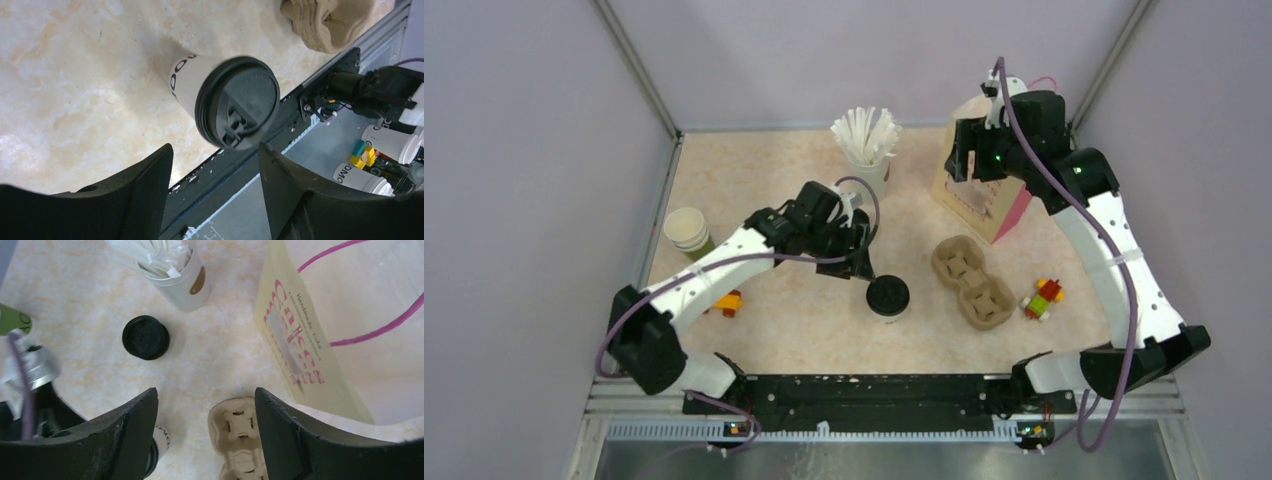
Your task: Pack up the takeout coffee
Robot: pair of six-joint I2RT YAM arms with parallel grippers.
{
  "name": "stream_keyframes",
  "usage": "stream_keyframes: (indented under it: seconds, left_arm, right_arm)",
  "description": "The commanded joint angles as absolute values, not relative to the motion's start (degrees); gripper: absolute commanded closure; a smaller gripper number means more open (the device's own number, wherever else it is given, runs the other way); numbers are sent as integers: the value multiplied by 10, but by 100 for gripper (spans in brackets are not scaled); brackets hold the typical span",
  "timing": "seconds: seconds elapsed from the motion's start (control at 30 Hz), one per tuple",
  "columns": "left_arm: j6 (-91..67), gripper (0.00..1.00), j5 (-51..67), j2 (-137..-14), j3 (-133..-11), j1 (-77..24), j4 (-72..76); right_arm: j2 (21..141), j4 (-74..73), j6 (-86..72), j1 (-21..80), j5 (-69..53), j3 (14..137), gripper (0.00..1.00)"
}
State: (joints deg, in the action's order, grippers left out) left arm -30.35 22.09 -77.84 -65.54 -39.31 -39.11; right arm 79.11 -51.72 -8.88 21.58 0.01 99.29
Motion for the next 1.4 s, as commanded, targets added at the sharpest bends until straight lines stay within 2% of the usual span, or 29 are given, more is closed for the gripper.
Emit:
stream_keyframes:
  seconds: [0.0, 0.13, 0.33, 1.0, 1.17, 1.37]
  left_arm:
    - [-296, 32, 232, -856, -749, -407, -411]
    - [-290, 32, 224, -907, -784, -414, -438]
    - [-283, 41, 207, -944, -801, -417, -447]
    - [-253, 47, 202, -962, -793, -436, -461]
    - [-253, 53, 191, -957, -782, -440, -458]
    - [-250, 69, 183, -943, -789, -441, -463]
  right_arm:
    - [720, -481, -131, 215, -51, 955, 30]
    - [696, -475, -137, 215, -69, 927, 30]
    - [680, -469, -121, 215, -65, 901, 28]
    - [703, -464, -88, 215, -51, 916, 28]
    - [698, -459, -95, 215, -50, 913, 28]
    - [692, -455, -102, 215, -51, 907, 28]
